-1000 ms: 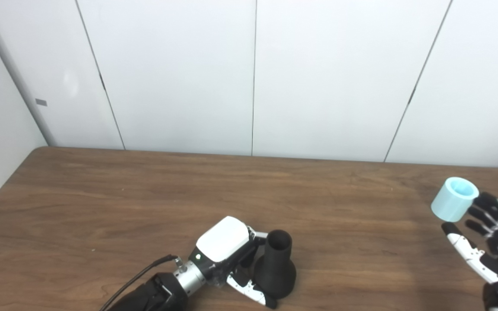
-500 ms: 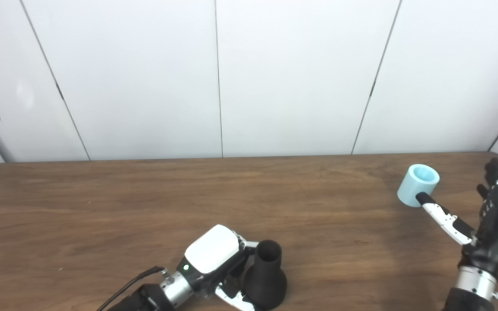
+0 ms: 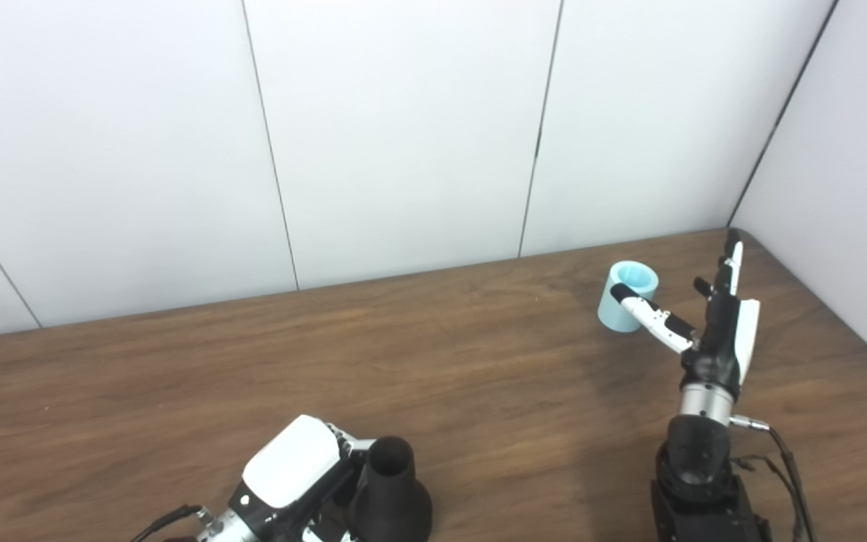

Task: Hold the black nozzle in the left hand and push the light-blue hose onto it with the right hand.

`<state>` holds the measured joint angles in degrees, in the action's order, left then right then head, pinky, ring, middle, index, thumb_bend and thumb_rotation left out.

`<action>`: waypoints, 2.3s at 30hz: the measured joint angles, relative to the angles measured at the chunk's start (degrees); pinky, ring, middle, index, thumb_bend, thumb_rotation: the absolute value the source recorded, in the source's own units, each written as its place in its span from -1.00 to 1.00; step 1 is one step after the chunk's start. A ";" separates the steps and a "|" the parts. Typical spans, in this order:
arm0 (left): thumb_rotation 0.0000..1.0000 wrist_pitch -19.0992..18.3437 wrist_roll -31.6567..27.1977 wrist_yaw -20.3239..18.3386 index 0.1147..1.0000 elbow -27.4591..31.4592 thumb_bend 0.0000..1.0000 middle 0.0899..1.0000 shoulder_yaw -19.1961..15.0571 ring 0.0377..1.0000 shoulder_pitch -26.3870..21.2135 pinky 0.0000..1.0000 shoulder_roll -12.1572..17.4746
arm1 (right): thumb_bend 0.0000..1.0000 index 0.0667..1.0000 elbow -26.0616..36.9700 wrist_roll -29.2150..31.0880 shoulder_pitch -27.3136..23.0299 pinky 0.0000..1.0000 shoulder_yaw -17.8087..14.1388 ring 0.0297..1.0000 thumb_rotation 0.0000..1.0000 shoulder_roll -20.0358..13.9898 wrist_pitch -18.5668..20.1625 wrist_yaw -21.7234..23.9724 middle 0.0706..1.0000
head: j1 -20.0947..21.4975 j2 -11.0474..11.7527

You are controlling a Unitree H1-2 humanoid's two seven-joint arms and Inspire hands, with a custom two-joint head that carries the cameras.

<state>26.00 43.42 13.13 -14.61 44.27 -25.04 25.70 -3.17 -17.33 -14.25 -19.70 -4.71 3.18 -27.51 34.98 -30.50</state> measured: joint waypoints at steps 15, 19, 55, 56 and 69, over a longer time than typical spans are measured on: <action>-1.00 0.27 -0.95 -0.24 -0.17 1.54 0.01 -0.12 0.80 -0.23 0.01 -0.58 1.92 | 0.81 0.93 -14.77 5.87 -4.63 0.63 0.30 0.84 -0.50 -2.84 -0.19 0.14 0.91 | 2.11 -0.70; -1.00 0.28 -0.95 -0.42 -0.13 1.84 0.00 -0.20 0.77 -0.30 0.06 -0.58 2.19 | 0.84 0.90 -18.02 5.87 -5.83 0.60 1.15 0.81 -0.48 -4.69 -0.93 0.15 0.88 | 2.11 -0.70; -1.00 0.74 -1.15 -2.64 -0.14 3.42 0.00 -0.17 -0.94 -0.28 1.46 -0.55 2.52 | 0.87 0.27 -24.70 0.87 -8.94 0.11 9.27 0.25 -0.80 -8.69 -0.89 -3.62 0.25 | 0.88 -0.88; -1.00 0.74 -1.15 -2.67 -0.12 3.44 0.00 -0.21 -0.99 -0.32 1.50 -0.54 2.52 | 0.85 0.23 -24.81 1.12 -8.97 0.07 8.97 0.20 -0.83 -8.34 -1.34 -4.15 0.19 | 0.88 -0.88; -1.00 0.76 -1.15 -3.20 -0.09 3.65 -0.01 -0.25 -1.21 -0.35 1.61 -0.54 2.52 | 0.06 -0.09 -25.73 1.78 -9.47 -0.35 8.38 -0.21 -0.99 -7.00 -2.97 -7.58 -0.16 | 0.97 -0.97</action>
<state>26.76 42.27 9.93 -10.97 43.05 -23.42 28.22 -28.90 -15.55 -23.72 -11.32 -11.72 0.21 -35.09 35.95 -31.46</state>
